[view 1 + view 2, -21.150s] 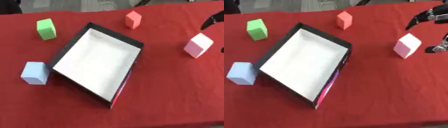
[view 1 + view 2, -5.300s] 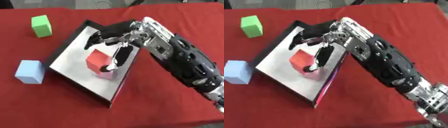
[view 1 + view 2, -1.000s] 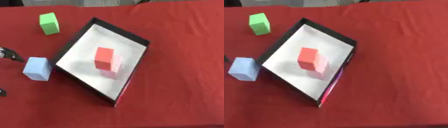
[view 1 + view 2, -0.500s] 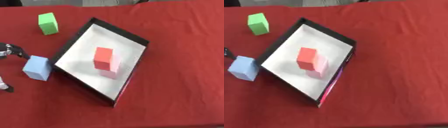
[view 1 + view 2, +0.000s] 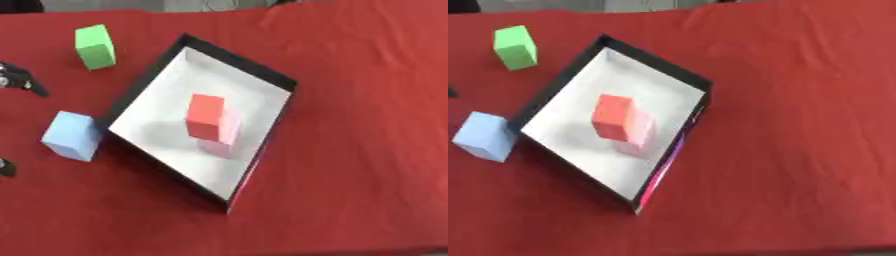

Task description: Pick up objects on the table and place them in the box.

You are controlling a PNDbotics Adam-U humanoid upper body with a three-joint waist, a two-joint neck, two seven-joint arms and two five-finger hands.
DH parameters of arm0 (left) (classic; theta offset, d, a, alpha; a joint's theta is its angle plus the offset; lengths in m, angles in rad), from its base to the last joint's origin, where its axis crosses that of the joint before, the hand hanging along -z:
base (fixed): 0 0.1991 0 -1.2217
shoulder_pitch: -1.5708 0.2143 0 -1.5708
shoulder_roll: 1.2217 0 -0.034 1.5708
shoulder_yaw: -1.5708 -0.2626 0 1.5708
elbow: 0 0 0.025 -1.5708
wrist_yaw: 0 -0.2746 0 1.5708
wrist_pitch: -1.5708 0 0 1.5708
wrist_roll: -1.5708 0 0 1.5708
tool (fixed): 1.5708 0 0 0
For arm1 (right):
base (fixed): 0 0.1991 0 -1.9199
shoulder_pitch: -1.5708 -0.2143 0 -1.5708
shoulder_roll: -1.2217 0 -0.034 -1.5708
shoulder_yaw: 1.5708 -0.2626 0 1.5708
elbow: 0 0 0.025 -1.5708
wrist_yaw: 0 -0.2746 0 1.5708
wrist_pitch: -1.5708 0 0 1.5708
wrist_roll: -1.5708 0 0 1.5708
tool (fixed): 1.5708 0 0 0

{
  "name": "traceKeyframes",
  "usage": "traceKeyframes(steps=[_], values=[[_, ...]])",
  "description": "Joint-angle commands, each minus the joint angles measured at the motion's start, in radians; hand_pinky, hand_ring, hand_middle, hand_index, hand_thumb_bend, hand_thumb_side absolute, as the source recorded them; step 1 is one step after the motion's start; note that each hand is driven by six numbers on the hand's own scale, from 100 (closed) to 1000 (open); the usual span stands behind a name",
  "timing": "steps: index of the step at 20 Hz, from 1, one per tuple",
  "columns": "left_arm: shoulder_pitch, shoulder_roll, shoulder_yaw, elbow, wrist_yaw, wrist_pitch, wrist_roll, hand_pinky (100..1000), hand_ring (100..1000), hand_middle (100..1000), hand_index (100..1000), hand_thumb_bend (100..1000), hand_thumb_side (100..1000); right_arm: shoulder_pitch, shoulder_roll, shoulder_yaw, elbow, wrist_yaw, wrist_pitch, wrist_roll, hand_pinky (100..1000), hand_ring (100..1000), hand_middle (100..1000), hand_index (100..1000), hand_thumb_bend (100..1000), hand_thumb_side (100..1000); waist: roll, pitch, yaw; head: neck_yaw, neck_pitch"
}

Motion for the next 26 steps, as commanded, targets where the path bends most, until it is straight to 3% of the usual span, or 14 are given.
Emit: traceKeyframes(steps=[1, 11, 26], values=[[-0.032, 0.015, -0.002, 0.008, 0.003, -0.004, -0.011, 912, 874, 806, 877, 896, 202, -0.007, -0.019, -0.010, -0.006, -0.007, -0.002, 0.008, 955, 755, 721, 864, 100, 538, 0.010, 0.002, -0.003, 0.007, -0.001], [-0.099, -0.078, -0.037, 0.234, 0.006, -0.185, 0.056, 929, 884, 810, 906, 903, 189, -0.008, -0.014, -0.005, -0.002, -0.011, 0.000, 0.020, 957, 756, 721, 863, 100, 547, 0.009, 0.003, -0.007, 0.009, -0.001], [-0.161, -0.190, -0.053, 0.375, -0.050, -0.287, 0.081, 923, 881, 803, 903, 869, 193, -0.008, -0.004, -0.006, -0.003, -0.012, 0.002, 0.024, 958, 754, 719, 862, 100, 555, 0.008, 0.008, -0.015, 0.013, -0.001]])
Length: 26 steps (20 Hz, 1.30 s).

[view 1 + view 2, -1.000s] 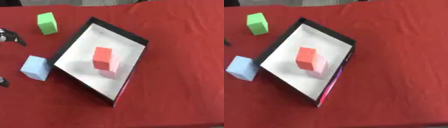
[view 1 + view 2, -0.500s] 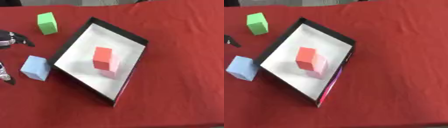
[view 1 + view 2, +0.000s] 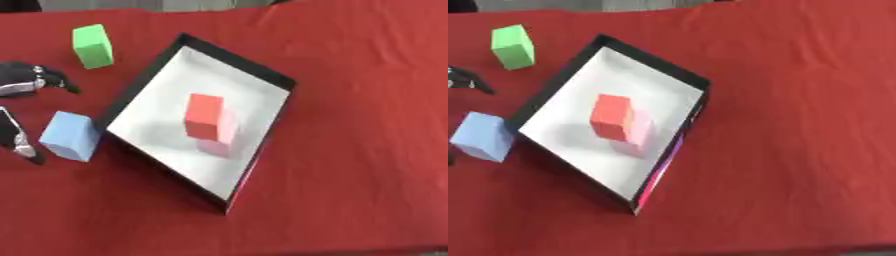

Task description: Pick up objects on the table and place them in the box.

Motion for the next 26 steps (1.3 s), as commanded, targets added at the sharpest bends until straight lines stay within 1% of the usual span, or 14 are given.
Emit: traceKeyframes(steps=[1, 7, 9, 10, 11, 12, 14, 15, 16, 18, 20, 21, 23, 26], values=[[-0.027, 0.006, 0.005, 0.010, -0.008, -0.014, -0.003, 923, 880, 803, 903, 863, 192, -0.008, -0.022, -0.006, -0.009, -0.004, 0.001, 0.002, 958, 755, 719, 862, 100, 555, 0.008, 0.005, -0.003, 0.004, -0.001], [-0.030, -0.014, -0.005, 0.029, -0.009, -0.024, -0.021, 912, 870, 794, 893, 803, 179, -0.007, -0.019, -0.007, -0.009, -0.004, 0.002, 0.003, 958, 754, 718, 861, 100, 559, 0.009, 0.008, -0.005, 0.006, -0.001], [-0.031, -0.019, -0.006, 0.035, -0.008, -0.023, -0.027, 907, 865, 789, 886, 773, 168, -0.007, -0.018, -0.008, -0.009, -0.004, 0.002, 0.003, 959, 754, 718, 861, 100, 558, 0.009, 0.008, -0.006, 0.007, -0.001], [-0.031, -0.021, -0.006, 0.038, -0.006, -0.022, -0.029, 901, 857, 782, 876, 733, 158, -0.007, -0.018, -0.008, -0.010, -0.004, 0.002, 0.003, 959, 754, 718, 861, 100, 558, 0.009, 0.008, -0.006, 0.007, -0.001], [-0.032, -0.024, -0.007, 0.042, -0.002, -0.020, -0.031, 895, 847, 773, 867, 690, 144, -0.007, -0.017, -0.008, -0.009, -0.003, 0.002, 0.003, 959, 754, 718, 861, 100, 559, 0.008, 0.009, -0.006, 0.007, -0.001], [-0.033, -0.026, -0.007, 0.045, 0.005, -0.016, -0.033, 881, 824, 754, 848, 601, 100, -0.007, -0.017, -0.008, -0.009, -0.003, 0.003, 0.003, 959, 754, 718, 861, 100, 559, 0.008, 0.009, -0.007, 0.007, -0.001], [-0.035, -0.025, -0.003, 0.043, 0.029, 0.000, -0.032, 833, 762, 679, 816, 443, 100, -0.007, -0.018, -0.008, -0.009, -0.003, 0.003, 0.003, 959, 754, 718, 862, 100, 559, 0.008, 0.009, -0.006, 0.007, -0.001], [-0.035, -0.019, 0.002, 0.032, 0.044, 0.015, -0.029, 756, 677, 591, 738, 285, 100, -0.007, -0.019, -0.007, -0.009, -0.004, 0.003, 0.002, 959, 754, 718, 861, 100, 559, 0.008, 0.008, -0.005, 0.006, -0.001], [-0.035, -0.010, 0.010, 0.008, 0.058, 0.032, -0.022, 710, 628, 556, 701, 244, 100, -0.008, -0.019, -0.007, -0.008, -0.004, 0.004, 0.002, 959, 754, 718, 861, 100, 558, 0.008, 0.008, -0.005, 0.006, -0.001], [-0.030, 0.024, 0.039, -0.081, 0.096, 0.068, 0.004, 671, 593, 521, 663, 210, 100, -0.007, -0.022, -0.008, -0.008, -0.004, 0.004, 0.001, 958, 754, 718, 861, 100, 557, 0.008, 0.007, -0.003, 0.004, -0.001], [-0.035, 0.059, 0.101, -0.202, 0.140, 0.118, 0.045, 668, 575, 489, 624, 196, 100, -0.005, -0.027, -0.011, -0.008, -0.003, 0.002, -0.003, 958, 753, 717, 861, 100, 550, 0.010, 0.004, 0.004, -0.001, -0.001], [-0.050, 0.068, 0.137, -0.258, 0.162, 0.146, 0.069, 669, 569, 482, 614, 196, 100, -0.004, -0.030, -0.012, -0.008, -0.002, 0.002, -0.004, 957, 753, 717, 860, 100, 548, 0.012, 0.000, 0.009, -0.006, -0.001], [-0.090, 0.072, 0.183, -0.336, 0.199, 0.191, 0.104, 669, 564, 475, 605, 204, 100, -0.005, -0.032, -0.011, -0.009, -0.004, 0.001, -0.005, 957, 754, 718, 860, 100, 542, 0.014, -0.008, 0.019, -0.022, -0.001], [-0.162, 0.050, 0.188, -0.362, 0.238, 0.224, 0.118, 673, 559, 470, 597, 198, 100, -0.014, -0.038, -0.004, -0.013, -0.006, 0.002, 0.000, 956, 754, 718, 860, 100, 533, 0.019, -0.020, 0.027, -0.045, -0.001]])
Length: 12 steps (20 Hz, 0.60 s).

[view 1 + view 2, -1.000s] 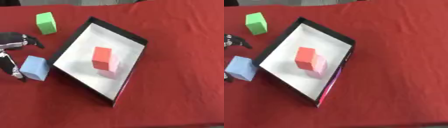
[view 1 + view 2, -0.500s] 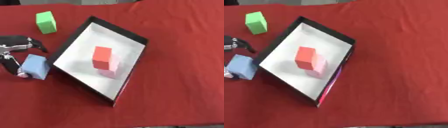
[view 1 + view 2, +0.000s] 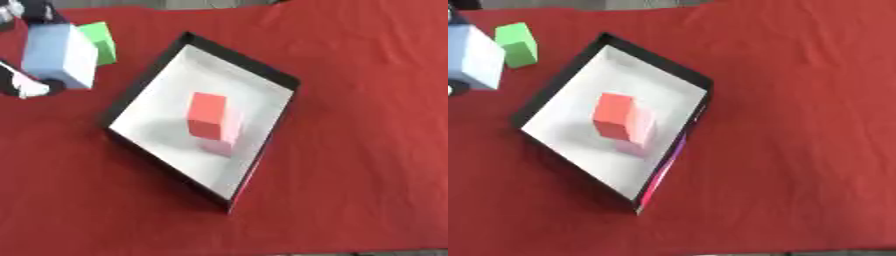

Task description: Pick up objects on the table and place them in the box.

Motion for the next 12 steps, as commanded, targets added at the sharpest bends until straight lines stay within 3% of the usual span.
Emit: traceKeyframes(steps=[1, 8, 12], values=[[-0.070, -0.001, 0.018, -0.031, 0.040, 0.031, 0.007, 672, 554, 464, 589, 186, 100, -0.016, -0.046, 0.000, -0.014, -0.006, 0.001, 0.004, 956, 754, 718, 860, 100, 527, 0.010, -0.028, 0.002, -0.022, -0.001], [-0.217, -0.171, -0.023, 0.065, 0.061, 0.016, -0.041, 685, 562, 464, 591, 144, 100, -0.029, -0.052, 0.008, -0.018, -0.010, 0.001, 0.007, 954, 755, 718, 859, 100, 505, 0.004, -0.042, -0.007, -0.037, -0.001], [-0.257, -0.275, -0.057, 0.125, 0.053, 0.011, -0.065, 715, 584, 486, 621, 126, 100, -0.034, -0.051, 0.012, -0.019, -0.013, 0.003, 0.004, 956, 759, 722, 862, 100, 503, 0.002, -0.046, -0.007, -0.044, -0.001]])
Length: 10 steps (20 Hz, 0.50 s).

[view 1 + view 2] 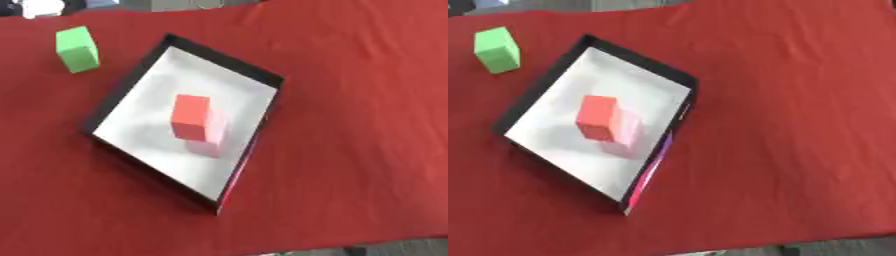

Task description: Pick up objects on the table and place them in the box.

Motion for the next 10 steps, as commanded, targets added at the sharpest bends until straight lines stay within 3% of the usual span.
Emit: traceKeyframes(steps=[1, 5, 10], values=[[-0.032, -0.055, -0.021, 0.036, -0.008, -0.003, -0.019, 717, 587, 491, 626, 136, 100, -0.017, -0.043, -0.004, -0.018, -0.006, 0.003, -0.002, 957, 759, 722, 862, 100, 502, -0.001, -0.040, 0.000, -0.008, -0.001], [-0.024, -0.130, -0.058, 0.125, -0.057, -0.015, -0.046, 723, 591, 500, 634, 121, 100, -0.023, -0.041, 0.000, -0.021, -0.007, 0.004, -0.002, 957, 759, 722, 862, 100, 500, 0.000, -0.040, -0.004, -0.008, -0.001], [0.003, -0.184, -0.074, 0.264, -0.183, -0.049, -0.059, 726, 605, 516, 644, 176, 100, -0.028, -0.037, 0.002, -0.022, -0.007, 0.006, 0.001, 957, 758, 722, 862, 100, 498, 0.001, -0.037, -0.012, 0.001, -0.001]])
